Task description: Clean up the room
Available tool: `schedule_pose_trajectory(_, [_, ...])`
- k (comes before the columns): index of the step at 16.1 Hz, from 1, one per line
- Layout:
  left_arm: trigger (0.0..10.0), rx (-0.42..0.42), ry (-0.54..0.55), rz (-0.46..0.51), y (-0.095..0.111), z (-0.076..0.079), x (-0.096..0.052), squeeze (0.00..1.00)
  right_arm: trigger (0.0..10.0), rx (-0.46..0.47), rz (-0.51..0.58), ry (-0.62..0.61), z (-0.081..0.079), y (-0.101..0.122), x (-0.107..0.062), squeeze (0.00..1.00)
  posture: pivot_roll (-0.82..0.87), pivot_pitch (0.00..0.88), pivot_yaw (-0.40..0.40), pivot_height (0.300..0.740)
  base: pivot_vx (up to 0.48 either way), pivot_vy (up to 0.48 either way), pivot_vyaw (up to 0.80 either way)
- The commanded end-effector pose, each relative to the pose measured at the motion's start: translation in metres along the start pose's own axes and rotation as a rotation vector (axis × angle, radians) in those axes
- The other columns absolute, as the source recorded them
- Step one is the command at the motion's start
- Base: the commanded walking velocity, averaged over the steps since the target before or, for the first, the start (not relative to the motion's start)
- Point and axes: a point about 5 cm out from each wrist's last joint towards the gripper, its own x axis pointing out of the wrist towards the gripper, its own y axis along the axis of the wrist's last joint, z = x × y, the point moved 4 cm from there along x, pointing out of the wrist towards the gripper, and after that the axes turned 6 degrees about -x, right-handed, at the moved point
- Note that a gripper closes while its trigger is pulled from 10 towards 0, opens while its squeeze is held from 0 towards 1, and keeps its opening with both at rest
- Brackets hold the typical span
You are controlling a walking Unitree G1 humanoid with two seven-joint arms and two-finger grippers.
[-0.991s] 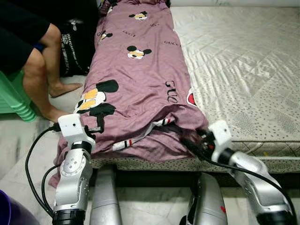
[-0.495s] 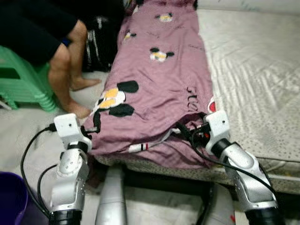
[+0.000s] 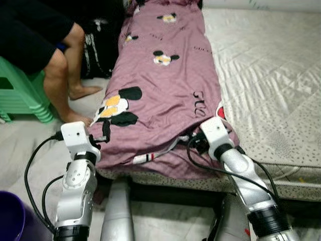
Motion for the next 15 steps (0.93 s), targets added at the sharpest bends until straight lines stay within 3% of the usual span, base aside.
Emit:
schedule_pose_trajectory(1, [10.0,0.016,0.01,0.009,0.004,-0.003,0.0,0.0,0.0,-0.007,-0.007,-0.026,0.002,-0.001,0.005,0.0,0.03,0.0,0.011,0.506,0.0,0.0,0.0])
schedule_pose_trajectory(5, [10.0,0.012,0.012,0.009,0.003,-0.001,0.0,0.0,0.0,0.007,-0.042,-0.092,0.008,-0.008,0.016,0.0,0.03,0.0,0.007,0.506,0.0,0.0,0.0])
schedule_pose_trajectory(10, [10.0,0.01,0.013,0.013,0.004,-0.001,0.002,0.0,0.0,0.058,-0.121,-0.098,0.013,-0.035,0.01,0.0,0.02,0.0,0.006,0.506,0.0,0.0,0.0])
schedule_pose_trajectory(15, [10.0,0.004,0.015,0.012,0.002,0.001,0.002,0.0,0.0,0.062,-0.133,-0.102,0.02,-0.046,0.005,0.0,0.02,0.0,-0.002,0.506,0.0,0.0,0.0])
